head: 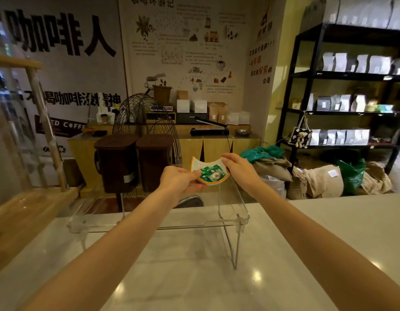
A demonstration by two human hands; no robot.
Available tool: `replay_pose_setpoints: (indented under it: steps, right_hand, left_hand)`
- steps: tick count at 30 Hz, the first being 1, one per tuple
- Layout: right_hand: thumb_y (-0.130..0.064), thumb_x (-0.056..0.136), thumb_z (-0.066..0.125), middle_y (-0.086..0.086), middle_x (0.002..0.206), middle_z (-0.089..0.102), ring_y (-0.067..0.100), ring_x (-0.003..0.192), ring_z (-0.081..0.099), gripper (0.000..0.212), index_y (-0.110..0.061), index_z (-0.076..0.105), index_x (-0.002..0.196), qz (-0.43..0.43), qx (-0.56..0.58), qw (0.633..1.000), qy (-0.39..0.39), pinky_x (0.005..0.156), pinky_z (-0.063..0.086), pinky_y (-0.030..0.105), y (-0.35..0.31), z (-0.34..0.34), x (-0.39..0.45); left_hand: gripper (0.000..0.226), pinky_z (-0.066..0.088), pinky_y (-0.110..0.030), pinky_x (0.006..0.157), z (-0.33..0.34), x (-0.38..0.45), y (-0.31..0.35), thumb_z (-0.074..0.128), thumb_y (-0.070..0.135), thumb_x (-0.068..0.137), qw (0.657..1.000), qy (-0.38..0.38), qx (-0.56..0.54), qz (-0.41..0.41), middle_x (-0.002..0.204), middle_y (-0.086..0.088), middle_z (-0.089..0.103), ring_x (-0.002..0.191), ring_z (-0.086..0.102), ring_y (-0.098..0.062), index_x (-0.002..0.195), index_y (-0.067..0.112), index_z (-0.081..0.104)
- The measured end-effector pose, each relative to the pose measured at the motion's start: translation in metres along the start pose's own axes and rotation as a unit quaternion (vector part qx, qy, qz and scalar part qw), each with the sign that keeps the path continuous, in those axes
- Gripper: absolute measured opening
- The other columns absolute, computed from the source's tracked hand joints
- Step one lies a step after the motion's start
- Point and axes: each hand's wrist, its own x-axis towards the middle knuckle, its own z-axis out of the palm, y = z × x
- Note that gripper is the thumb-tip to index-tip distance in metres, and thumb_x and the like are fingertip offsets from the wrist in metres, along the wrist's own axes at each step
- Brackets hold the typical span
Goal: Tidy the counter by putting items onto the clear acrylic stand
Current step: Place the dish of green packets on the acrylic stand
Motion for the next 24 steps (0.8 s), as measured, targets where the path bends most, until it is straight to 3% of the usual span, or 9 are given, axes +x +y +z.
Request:
replay_pose_setpoints:
  steps: [5, 8, 10, 12, 14, 18, 21, 24]
  right_hand:
    - [-0.029, 0.097, 0.035, 0.005, 0.141, 0.045, 0.009, 0.109, 0.042, 0.044, -0.014, 0.038, 0.138, 0.011, 0.008, 1.000, -0.024, 0.072, 0.034, 0.014, 0.004, 0.002, 0.001]
    - [-0.030, 0.098, 0.034, 0.006, 0.143, 0.043, 0.006, 0.105, 0.040, 0.044, -0.015, 0.035, 0.140, 0.021, 0.012, 0.999, -0.036, 0.062, 0.031, 0.007, 0.006, 0.002, 0.001]
    - [-0.031, 0.098, 0.033, 0.006, 0.144, 0.041, 0.008, 0.108, 0.041, 0.046, -0.016, 0.032, 0.141, 0.027, 0.016, 0.998, -0.045, 0.066, 0.034, 0.009, 0.004, 0.002, 0.000]
    - [-0.032, 0.098, 0.033, 0.006, 0.147, 0.037, 0.013, 0.121, 0.041, 0.048, -0.015, 0.029, 0.142, 0.031, 0.004, 0.998, -0.055, 0.083, 0.034, 0.015, 0.002, 0.002, 0.000]
    - [-0.034, 0.097, 0.034, 0.007, 0.148, 0.036, 0.019, 0.131, 0.038, 0.050, -0.014, 0.027, 0.143, 0.030, -0.010, 0.998, -0.058, 0.089, 0.029, 0.022, -0.001, 0.001, -0.004]
    - [-0.034, 0.096, 0.038, 0.008, 0.141, 0.046, 0.012, 0.109, 0.047, 0.049, -0.013, 0.032, 0.139, 0.013, -0.032, 0.997, -0.062, 0.082, 0.038, 0.019, -0.009, -0.007, -0.025]
    - [-0.031, 0.096, 0.041, 0.007, 0.138, 0.049, 0.007, 0.100, 0.043, 0.048, -0.011, 0.033, 0.139, -0.003, -0.073, 0.994, -0.076, 0.082, 0.037, 0.021, -0.017, -0.018, -0.049]
    - [-0.029, 0.094, 0.045, 0.005, 0.141, 0.046, 0.011, 0.111, 0.046, 0.049, -0.013, 0.032, 0.139, -0.024, -0.098, 0.991, -0.084, 0.086, 0.036, 0.023, -0.022, -0.027, -0.079]
  left_hand:
    - [0.012, 0.057, -0.022, 0.054, 0.004, 0.001, 0.001, 0.064, 0.005, 0.080, 1.000, 0.008, -0.005, -0.014, 0.097, -0.025, 0.067, 0.091, 0.068, -0.030, 0.073, -0.004, 0.060]
    - [0.014, 0.055, -0.018, 0.049, 0.005, 0.004, 0.000, 0.065, 0.007, 0.080, 1.000, 0.003, 0.005, -0.017, 0.103, -0.026, 0.068, 0.087, 0.070, -0.028, 0.081, -0.006, 0.063]
    - [0.023, 0.056, -0.021, 0.048, 0.005, 0.006, 0.001, 0.063, 0.007, 0.082, 1.000, -0.004, -0.009, -0.023, 0.105, -0.028, 0.066, 0.089, 0.069, -0.031, 0.096, -0.011, 0.062]
    - [0.030, 0.056, -0.022, 0.048, 0.003, 0.006, 0.002, 0.060, 0.008, 0.084, 0.999, -0.014, -0.017, -0.034, 0.101, -0.028, 0.065, 0.086, 0.067, -0.032, 0.106, -0.012, 0.057]
    - [0.029, 0.056, -0.022, 0.049, 0.001, 0.008, 0.003, 0.059, 0.012, 0.085, 0.999, -0.028, 0.005, -0.036, 0.094, -0.025, 0.066, 0.080, 0.067, -0.029, 0.106, -0.008, 0.057]
    - [0.028, 0.058, -0.027, 0.064, -0.004, 0.009, 0.006, 0.056, 0.020, 0.087, 0.989, -0.008, 0.144, 0.032, 0.080, -0.014, 0.068, 0.075, 0.069, -0.023, 0.103, -0.002, 0.061]
    - [0.026, 0.057, -0.030, 0.066, -0.007, 0.001, 0.010, 0.052, 0.021, 0.089, 0.950, 0.044, 0.270, 0.152, 0.082, -0.010, 0.068, 0.071, 0.066, -0.017, 0.102, 0.002, 0.065]
    - [0.033, 0.054, -0.041, 0.085, -0.009, -0.016, 0.012, 0.048, 0.026, 0.090, 0.870, 0.068, 0.423, 0.243, 0.107, -0.012, 0.068, 0.096, 0.063, -0.024, 0.115, 0.009, 0.061]
